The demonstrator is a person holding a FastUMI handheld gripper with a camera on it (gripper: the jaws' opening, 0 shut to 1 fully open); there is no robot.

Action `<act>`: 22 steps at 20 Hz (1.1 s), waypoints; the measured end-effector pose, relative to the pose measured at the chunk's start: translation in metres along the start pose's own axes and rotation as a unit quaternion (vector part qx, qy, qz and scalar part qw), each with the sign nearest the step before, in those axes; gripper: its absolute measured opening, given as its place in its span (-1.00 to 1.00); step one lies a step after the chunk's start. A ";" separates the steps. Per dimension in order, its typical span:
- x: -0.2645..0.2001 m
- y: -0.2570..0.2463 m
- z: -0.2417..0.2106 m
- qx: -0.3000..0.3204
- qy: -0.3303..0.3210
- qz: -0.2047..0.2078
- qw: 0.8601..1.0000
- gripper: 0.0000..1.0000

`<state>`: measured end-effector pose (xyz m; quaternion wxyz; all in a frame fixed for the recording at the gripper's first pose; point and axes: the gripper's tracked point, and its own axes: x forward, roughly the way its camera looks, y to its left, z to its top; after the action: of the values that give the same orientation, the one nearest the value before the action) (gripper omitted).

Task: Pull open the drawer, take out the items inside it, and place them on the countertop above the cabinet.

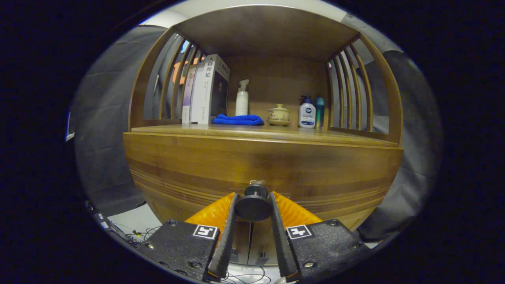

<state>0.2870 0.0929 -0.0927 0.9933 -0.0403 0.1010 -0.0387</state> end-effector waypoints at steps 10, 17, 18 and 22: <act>0.005 0.006 -0.001 -0.013 0.011 0.000 1.000 -0.29; -0.004 0.007 -0.004 -0.009 0.012 -0.002 1.000 -0.31; -0.008 0.008 -0.005 -0.008 0.012 -0.001 1.000 -0.31; -0.040 0.009 -0.013 -0.003 0.011 0.002 1.000 -0.31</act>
<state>0.2456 0.1042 -0.0987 0.9921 -0.0422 0.1125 -0.0367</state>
